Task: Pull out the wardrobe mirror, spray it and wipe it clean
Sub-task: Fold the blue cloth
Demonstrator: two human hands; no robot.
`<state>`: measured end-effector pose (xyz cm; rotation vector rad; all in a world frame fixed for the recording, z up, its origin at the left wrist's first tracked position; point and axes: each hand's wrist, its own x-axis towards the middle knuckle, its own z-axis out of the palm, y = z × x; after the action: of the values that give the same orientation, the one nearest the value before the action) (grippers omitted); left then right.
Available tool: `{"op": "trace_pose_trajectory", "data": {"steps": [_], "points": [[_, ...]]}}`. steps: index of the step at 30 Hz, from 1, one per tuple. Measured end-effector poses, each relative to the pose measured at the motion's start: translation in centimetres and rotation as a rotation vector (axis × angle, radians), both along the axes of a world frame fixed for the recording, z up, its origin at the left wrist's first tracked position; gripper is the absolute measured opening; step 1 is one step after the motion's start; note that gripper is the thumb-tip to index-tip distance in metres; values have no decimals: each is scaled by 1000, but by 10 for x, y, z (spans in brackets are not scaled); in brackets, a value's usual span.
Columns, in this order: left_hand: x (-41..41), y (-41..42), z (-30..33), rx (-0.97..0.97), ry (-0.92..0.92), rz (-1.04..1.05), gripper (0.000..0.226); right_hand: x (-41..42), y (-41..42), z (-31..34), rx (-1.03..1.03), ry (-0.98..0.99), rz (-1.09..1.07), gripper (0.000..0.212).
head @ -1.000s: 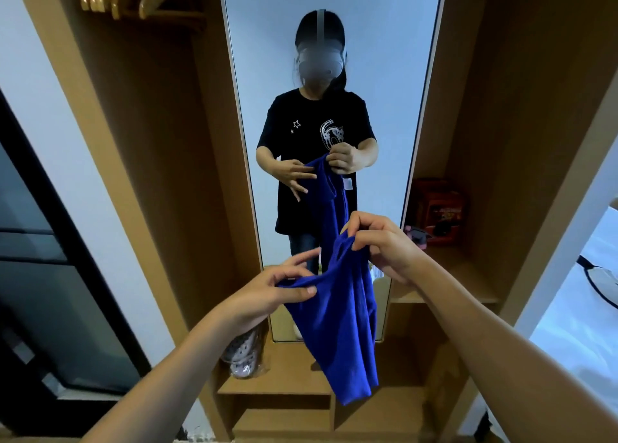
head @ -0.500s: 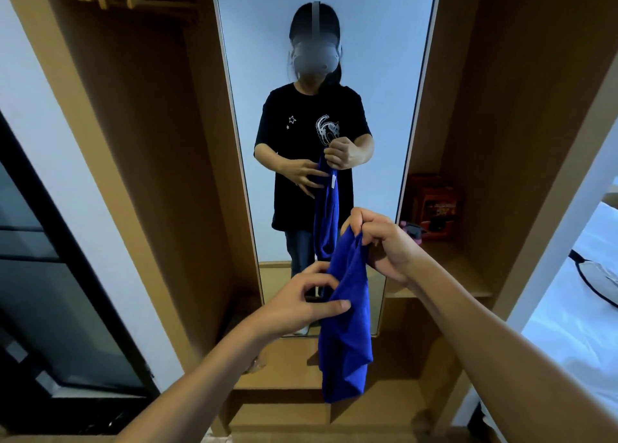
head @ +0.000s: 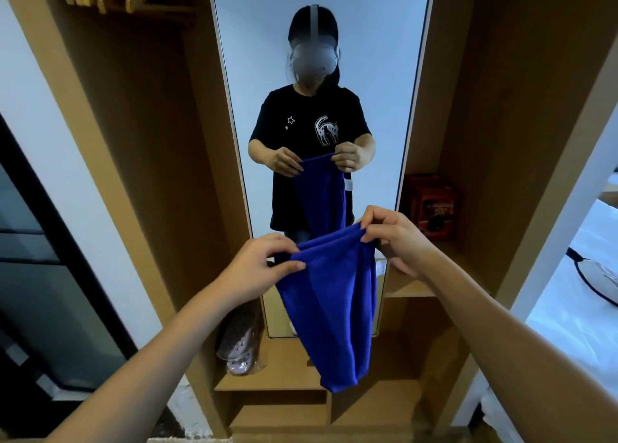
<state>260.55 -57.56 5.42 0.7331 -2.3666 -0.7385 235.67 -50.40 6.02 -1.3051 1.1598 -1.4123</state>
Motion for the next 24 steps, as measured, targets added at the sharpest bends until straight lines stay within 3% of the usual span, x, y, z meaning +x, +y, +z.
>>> {"op": "trace_pose_trajectory", "data": {"steps": [3,6,10,14,15,17,18,21,24], "points": [[1,-7,16,-49,-33,62,9,-5,1,4,-21,164,-52,25],[-1,-8,30,-124,-88,75,9,-5,3,6,-30,355,-167,20],[-1,-8,41,-150,-95,106,12,3,-1,8,-77,445,-304,25],[4,-6,57,-13,-231,96,42,11,-3,19,-108,476,-307,22],[4,-4,62,13,-291,95,42,15,-4,23,-130,471,-316,22],[0,-3,68,16,-387,75,14,23,-6,30,-168,459,-310,23],[-3,-2,69,18,-392,75,19,26,-8,33,-177,464,-295,22],[-9,-2,65,193,-232,186,32,33,-9,41,-188,420,-264,18],[-16,-4,57,498,52,334,16,35,-11,44,-189,345,-285,15]]}}
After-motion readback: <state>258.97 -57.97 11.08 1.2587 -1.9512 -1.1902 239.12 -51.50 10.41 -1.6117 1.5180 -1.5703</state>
